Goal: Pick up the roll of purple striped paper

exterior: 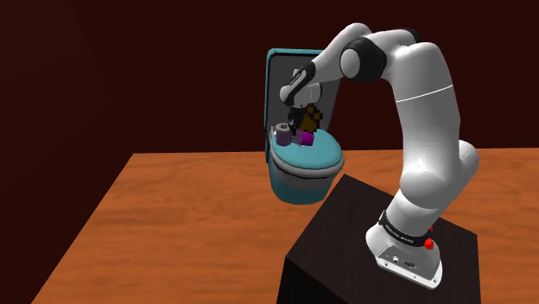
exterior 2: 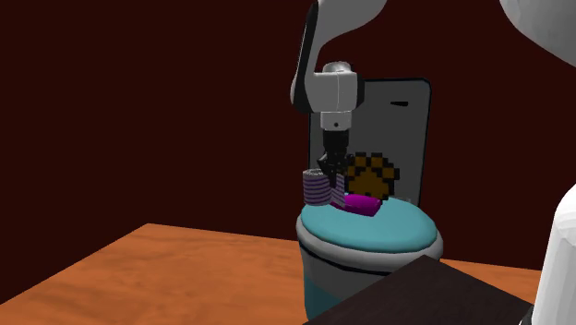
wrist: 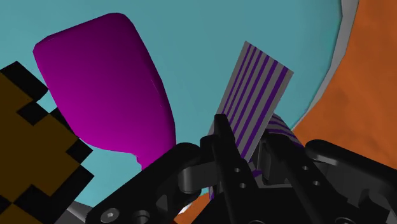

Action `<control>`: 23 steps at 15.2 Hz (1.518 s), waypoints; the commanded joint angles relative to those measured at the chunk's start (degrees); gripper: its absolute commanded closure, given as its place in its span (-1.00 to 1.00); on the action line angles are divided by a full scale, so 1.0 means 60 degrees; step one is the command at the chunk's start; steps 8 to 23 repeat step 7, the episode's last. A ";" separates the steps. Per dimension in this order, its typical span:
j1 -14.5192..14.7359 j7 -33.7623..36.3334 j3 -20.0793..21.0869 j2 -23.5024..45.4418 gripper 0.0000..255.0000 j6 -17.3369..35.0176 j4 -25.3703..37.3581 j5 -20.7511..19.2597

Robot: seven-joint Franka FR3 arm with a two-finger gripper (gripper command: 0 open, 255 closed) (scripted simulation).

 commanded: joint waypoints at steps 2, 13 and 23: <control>0.0047 0.0035 -0.0072 -0.0291 1.00 -0.0244 -0.0037 -0.0083; 0.0096 0.0082 -0.0139 -0.0562 1.00 -0.0521 -0.0026 -0.0170; 0.0096 0.0082 -0.0139 -0.0562 1.00 -0.0521 -0.0026 -0.0170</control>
